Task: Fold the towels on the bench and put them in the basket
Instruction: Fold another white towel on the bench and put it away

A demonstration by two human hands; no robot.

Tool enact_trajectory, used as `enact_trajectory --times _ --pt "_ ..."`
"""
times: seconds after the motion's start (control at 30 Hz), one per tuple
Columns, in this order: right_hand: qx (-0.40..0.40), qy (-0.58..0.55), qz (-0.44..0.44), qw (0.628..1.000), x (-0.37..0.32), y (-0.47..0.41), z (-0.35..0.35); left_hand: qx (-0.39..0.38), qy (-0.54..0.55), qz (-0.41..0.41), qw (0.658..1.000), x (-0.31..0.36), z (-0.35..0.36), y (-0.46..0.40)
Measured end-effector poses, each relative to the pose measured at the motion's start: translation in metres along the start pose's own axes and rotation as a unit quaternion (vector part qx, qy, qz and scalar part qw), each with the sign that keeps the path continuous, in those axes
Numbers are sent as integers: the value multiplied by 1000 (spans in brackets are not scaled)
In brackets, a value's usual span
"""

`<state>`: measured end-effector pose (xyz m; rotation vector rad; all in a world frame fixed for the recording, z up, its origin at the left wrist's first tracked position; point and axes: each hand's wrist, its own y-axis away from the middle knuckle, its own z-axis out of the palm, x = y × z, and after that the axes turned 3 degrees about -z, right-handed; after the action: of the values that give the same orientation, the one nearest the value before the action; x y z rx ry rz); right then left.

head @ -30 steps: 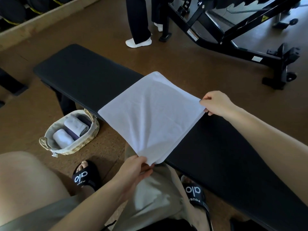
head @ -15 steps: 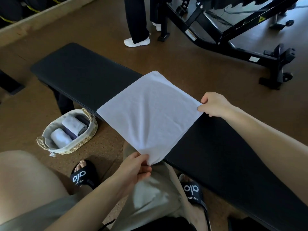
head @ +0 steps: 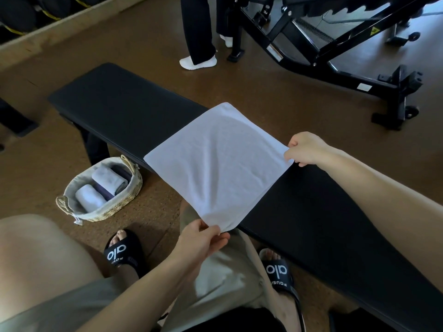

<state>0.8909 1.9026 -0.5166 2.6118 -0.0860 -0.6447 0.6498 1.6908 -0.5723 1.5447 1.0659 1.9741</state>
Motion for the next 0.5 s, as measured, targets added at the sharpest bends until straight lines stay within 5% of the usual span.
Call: enact_trajectory --times 0.33,0.5 --pt "-19 -260 28 965 13 1 -4 39 9 22 999 12 -19 11" --pt "14 -298 18 954 16 6 -7 36 21 14 999 27 -25 20"
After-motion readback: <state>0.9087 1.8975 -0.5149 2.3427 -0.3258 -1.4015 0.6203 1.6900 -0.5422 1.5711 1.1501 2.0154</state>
